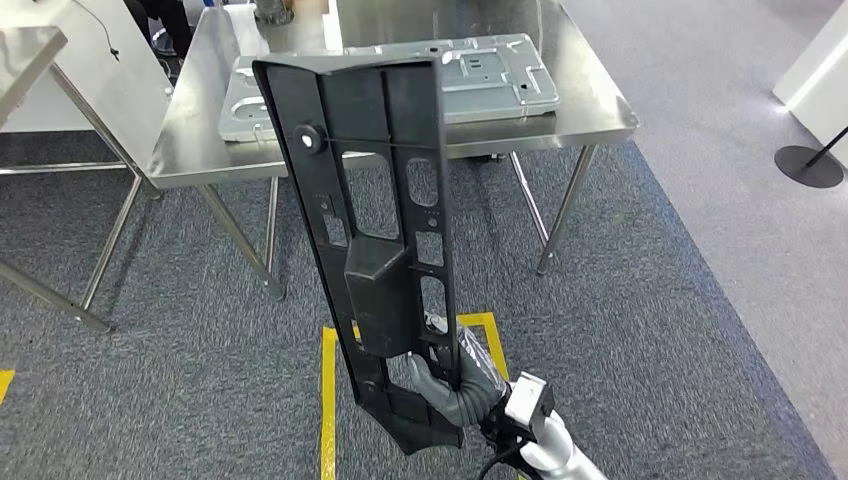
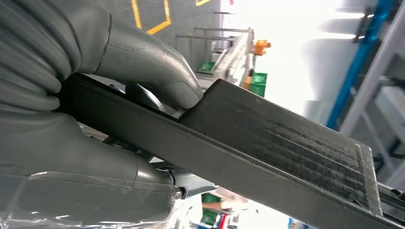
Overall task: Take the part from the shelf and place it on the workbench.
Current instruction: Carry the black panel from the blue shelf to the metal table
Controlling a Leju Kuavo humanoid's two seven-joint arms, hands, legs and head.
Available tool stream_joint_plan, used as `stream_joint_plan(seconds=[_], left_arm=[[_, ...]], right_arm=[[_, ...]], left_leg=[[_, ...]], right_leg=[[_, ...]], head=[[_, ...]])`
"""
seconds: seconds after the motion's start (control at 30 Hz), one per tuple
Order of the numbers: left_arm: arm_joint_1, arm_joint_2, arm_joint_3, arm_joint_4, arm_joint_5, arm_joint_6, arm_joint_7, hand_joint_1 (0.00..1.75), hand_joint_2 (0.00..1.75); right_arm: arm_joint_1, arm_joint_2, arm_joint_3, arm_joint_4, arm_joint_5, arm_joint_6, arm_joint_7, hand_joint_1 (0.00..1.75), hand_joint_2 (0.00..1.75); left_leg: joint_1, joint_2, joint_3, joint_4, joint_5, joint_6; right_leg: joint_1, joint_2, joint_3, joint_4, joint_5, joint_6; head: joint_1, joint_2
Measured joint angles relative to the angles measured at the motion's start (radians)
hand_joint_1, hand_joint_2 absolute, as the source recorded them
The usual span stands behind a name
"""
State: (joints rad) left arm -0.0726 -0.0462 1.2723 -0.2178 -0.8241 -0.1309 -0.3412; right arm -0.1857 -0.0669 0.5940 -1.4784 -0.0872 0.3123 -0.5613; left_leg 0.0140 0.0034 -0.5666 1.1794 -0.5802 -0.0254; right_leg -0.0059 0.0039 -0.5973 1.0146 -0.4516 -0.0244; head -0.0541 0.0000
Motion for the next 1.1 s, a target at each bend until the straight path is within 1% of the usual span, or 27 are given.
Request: stream_joint_plan(seconds=[0.03,0.07,0.1,0.13,0.17,0.2,0.23,0.27,0.3,0.33,0.4,0.43,0.47,0.57,0.6,0.63,0.67,0.7,0.73,0.77,0.8,0.87,0.93,0.97,1.0,1.07,1.1], left_arm=[[0.000,0.000,0.000,0.000,-0.001,0.000,0.002,0.00,0.00],[0.001,0.001,0.000,0.000,-0.001,0.001,0.004,0.00,0.00],[0.003,0.001,0.000,0.000,-0.001,0.001,0.006,0.00,0.00],[0.004,0.001,0.000,0.000,-0.001,0.002,0.006,0.00,0.00],[0.005,0.001,0.000,0.000,-0.001,0.002,0.007,0.00,0.00],[0.006,0.001,0.000,0.000,-0.001,0.002,0.007,0.00,0.00],[0.006,0.002,0.000,0.000,0.000,0.002,0.007,0.00,0.00],[0.006,0.002,0.000,0.000,0.000,0.002,0.008,0.00,0.00],[0.007,0.002,0.000,0.000,0.000,0.002,0.010,0.00,0.00],[0.007,0.002,0.000,0.000,-0.001,0.002,0.011,0.00,0.00],[0.005,0.002,0.000,0.000,-0.002,0.003,0.013,0.00,0.00],[0.003,0.001,0.000,0.000,-0.002,0.002,0.013,0.00,0.00],[0.001,0.001,0.000,0.000,-0.002,0.002,0.013,0.00,0.00],[-0.001,0.001,0.000,0.000,-0.003,0.002,0.013,0.00,0.00],[-0.001,0.001,0.000,0.000,-0.004,0.002,0.013,0.00,0.00],[0.000,0.001,0.000,0.000,-0.005,0.002,0.013,0.00,0.00],[0.001,0.001,0.000,0.000,-0.006,0.002,0.013,0.00,0.00],[0.001,0.000,0.000,0.000,-0.008,0.002,0.013,0.00,0.00],[-0.001,0.000,0.000,0.000,-0.010,0.002,0.013,0.00,0.00],[-0.002,0.000,0.000,0.000,-0.012,0.002,0.014,0.00,0.00],[-0.004,0.000,0.000,0.000,-0.014,0.001,0.014,0.00,0.00],[-0.005,0.000,0.000,0.000,-0.015,0.001,0.015,0.00,0.00],[-0.006,0.000,0.000,0.000,-0.016,-0.001,0.015,0.00,0.00],[-0.008,0.000,0.000,0.000,-0.016,-0.002,0.015,0.00,0.00],[-0.009,0.000,0.000,0.000,-0.016,-0.002,0.015,0.00,0.00],[-0.007,0.000,0.000,0.000,-0.017,-0.002,0.015,0.00,0.00],[-0.005,0.001,0.000,0.000,-0.017,-0.002,0.015,0.00,0.00]], right_arm=[[-0.001,-0.001,0.000,0.001,0.001,0.003,-0.006,1.75,1.75],[0.000,-0.002,0.000,0.002,0.002,0.003,-0.010,1.75,1.75],[0.001,-0.004,-0.001,0.003,0.004,0.002,-0.012,1.75,1.75],[0.003,-0.005,-0.003,0.004,0.008,0.000,-0.014,1.75,1.75],[0.004,-0.006,-0.005,0.004,0.013,-0.002,-0.017,1.75,1.75],[0.006,-0.007,-0.008,0.003,0.019,-0.004,-0.023,1.75,1.75],[0.009,-0.008,-0.010,0.001,0.024,-0.004,-0.029,1.75,1.75],[0.012,-0.009,-0.012,-0.003,0.030,-0.003,-0.036,1.75,1.75],[0.015,-0.011,-0.013,-0.010,0.034,0.001,-0.042,1.75,1.75],[0.019,-0.012,-0.014,-0.019,0.036,0.007,-0.048,1.75,1.75],[0.025,-0.015,-0.019,-0.041,0.039,0.030,-0.063,1.75,1.75],[0.028,-0.015,-0.023,-0.052,0.040,0.043,-0.071,1.75,1.75],[0.030,-0.016,-0.027,-0.062,0.041,0.054,-0.079,1.75,1.75],[0.044,-0.017,-0.040,-0.079,0.046,0.070,-0.095,1.75,1.75],[0.051,-0.017,-0.044,-0.081,0.050,0.073,-0.098,1.75,1.75],[0.056,-0.018,-0.047,-0.084,0.053,0.074,-0.099,1.75,1.75],[0.059,-0.018,-0.051,-0.086,0.057,0.075,-0.100,1.75,1.75],[0.061,-0.019,-0.054,-0.088,0.059,0.076,-0.101,1.75,1.75],[0.061,-0.019,-0.058,-0.090,0.060,0.076,-0.101,1.75,1.75],[0.061,-0.019,-0.062,-0.091,0.060,0.076,-0.101,1.75,1.75],[0.062,-0.019,-0.066,-0.093,0.060,0.076,-0.101,1.75,1.75],[0.063,-0.019,-0.072,-0.094,0.060,0.076,-0.102,1.75,1.75],[0.065,-0.018,-0.079,-0.098,0.060,0.075,-0.103,1.75,1.75],[0.065,-0.018,-0.082,-0.101,0.061,0.075,-0.103,1.75,1.75],[0.066,-0.018,-0.085,-0.104,0.061,0.075,-0.104,1.75,1.75],[0.070,-0.017,-0.091,-0.109,0.061,0.078,-0.104,1.75,1.75],[0.072,-0.017,-0.094,-0.112,0.059,0.082,-0.104,1.75,1.75]], left_leg=[[0.000,0.000,-0.043,0.061,-0.027,-0.002],[0.000,0.000,-0.079,0.104,-0.049,-0.003],[0.000,0.000,-0.102,0.117,-0.056,-0.002],[0.000,0.000,-0.110,0.097,-0.041,0.000],[0.000,0.000,-0.103,0.046,-0.002,0.002],[-0.001,0.000,-0.091,-0.020,0.056,0.006],[-0.003,0.000,-0.081,-0.077,0.101,0.009],[-0.006,0.000,-0.072,-0.115,0.132,0.014],[-0.009,-0.001,-0.068,-0.134,0.148,0.019],[-0.011,-0.001,-0.065,-0.138,0.143,0.024],[-0.008,-0.003,-0.047,-0.148,0.147,0.035],[-0.005,-0.003,-0.038,-0.153,0.145,0.039],[-0.003,-0.004,-0.029,-0.157,0.142,0.043],[-0.003,-0.004,-0.013,-0.159,0.126,0.048],[-0.002,-0.004,-0.005,-0.159,0.119,0.047],[-0.002,-0.004,0.005,-0.159,0.111,0.045],[-0.001,-0.004,0.017,-0.159,0.102,0.043],[-0.001,-0.004,0.029,-0.159,0.093,0.039],[-0.001,-0.004,0.040,-0.159,0.084,0.035],[-0.002,-0.005,0.047,-0.161,0.076,0.029],[-0.002,-0.005,0.052,-0.164,0.070,0.022],[-0.003,-0.004,0.063,-0.164,0.067,0.008],[-0.002,-0.004,0.064,-0.138,0.058,-0.002],[0.000,-0.004,0.047,-0.103,0.044,-0.005],[0.000,-0.004,0.016,-0.048,0.023,-0.007],[0.000,-0.004,-0.065,0.079,-0.029,-0.009],[-0.001,-0.004,-0.097,0.115,-0.042,-0.007]], right_leg=[[0.001,0.001,0.008,0.000,-0.007,-0.002],[0.002,0.002,0.017,0.000,-0.015,-0.004],[0.003,0.004,0.028,0.000,-0.024,-0.004],[0.004,0.006,0.042,0.000,-0.034,-0.003],[0.004,0.008,0.057,0.000,-0.045,-0.002],[0.005,0.009,0.071,-0.001,-0.056,0.001],[0.006,0.010,0.083,0.000,-0.066,0.004],[0.007,0.011,0.090,0.001,-0.075,0.009],[0.008,0.012,0.095,0.003,-0.081,0.015],[0.009,0.013,0.100,0.006,-0.083,0.022],[0.008,0.013,0.102,0.021,-0.086,0.035],[0.008,0.011,0.092,0.045,-0.091,0.040],[0.006,0.010,0.070,0.085,-0.103,0.044],[-0.002,0.008,-0.048,0.252,-0.165,0.057],[-0.004,0.007,-0.077,0.275,-0.171,0.060],[-0.006,0.007,-0.088,0.264,-0.155,0.062],[-0.008,0.005,-0.083,0.219,-0.117,0.062],[-0.010,0.003,-0.066,0.153,-0.064,0.061],[-0.009,0.000,-0.050,0.094,-0.027,0.058],[-0.006,-0.003,-0.039,0.052,-0.008,0.052],[-0.003,-0.005,-0.033,0.030,0.001,0.045],[-0.001,-0.004,-0.025,0.021,-0.004,0.028],[-0.003,-0.002,-0.008,0.013,0.000,0.014],[-0.003,-0.002,0.000,0.012,-0.003,0.008],[-0.002,-0.003,0.007,0.011,-0.007,0.003],[0.002,-0.002,0.018,0.010,-0.018,-0.005],[0.005,-0.001,0.025,0.010,-0.025,-0.007]], head=[[0.000,0.000],[0.000,0.000],[0.000,0.000],[0.000,0.000],[0.000,0.000],[0.000,0.000],[0.000,0.000],[0.000,0.000],[0.000,0.000],[0.000,0.000],[0.000,0.000],[0.000,0.000],[0.000,0.000],[0.000,0.000],[0.000,0.000],[0.000,0.000],[0.000,0.000],[0.000,0.000],[0.000,0.000],[0.000,0.000],[0.000,0.000],[0.000,0.000],[0.000,0.000],[0.000,0.000],[0.000,0.000],[0.000,0.000],[0.000,0.000]])
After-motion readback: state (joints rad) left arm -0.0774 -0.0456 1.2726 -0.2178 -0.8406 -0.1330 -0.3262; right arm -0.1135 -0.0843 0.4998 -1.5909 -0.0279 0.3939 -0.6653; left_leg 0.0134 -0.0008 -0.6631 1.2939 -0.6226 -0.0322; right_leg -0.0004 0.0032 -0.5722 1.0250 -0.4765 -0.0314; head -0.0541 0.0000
